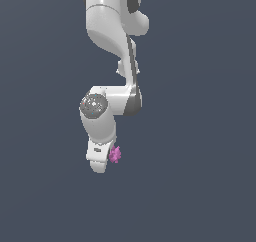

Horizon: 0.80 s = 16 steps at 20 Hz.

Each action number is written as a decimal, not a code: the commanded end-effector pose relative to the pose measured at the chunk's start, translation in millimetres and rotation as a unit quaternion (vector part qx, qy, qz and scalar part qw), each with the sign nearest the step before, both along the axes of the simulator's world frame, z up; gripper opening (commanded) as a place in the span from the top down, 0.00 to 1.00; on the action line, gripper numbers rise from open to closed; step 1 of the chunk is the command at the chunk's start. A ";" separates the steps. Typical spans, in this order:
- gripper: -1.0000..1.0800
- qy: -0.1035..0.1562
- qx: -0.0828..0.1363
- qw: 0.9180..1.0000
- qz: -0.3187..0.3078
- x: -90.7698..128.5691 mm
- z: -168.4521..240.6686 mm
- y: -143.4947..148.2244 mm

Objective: Pick up the object and move it to a goal position.

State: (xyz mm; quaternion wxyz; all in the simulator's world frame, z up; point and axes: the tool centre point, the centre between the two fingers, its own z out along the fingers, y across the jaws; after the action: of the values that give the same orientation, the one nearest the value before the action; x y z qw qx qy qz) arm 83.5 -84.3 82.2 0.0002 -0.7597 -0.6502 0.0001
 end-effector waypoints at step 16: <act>1.00 0.000 0.000 1.000 0.000 9.4 78.5 7.2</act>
State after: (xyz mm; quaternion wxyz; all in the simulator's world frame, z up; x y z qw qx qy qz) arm 91.1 -78.4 146.5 0.0006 -0.7597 -0.6503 0.0004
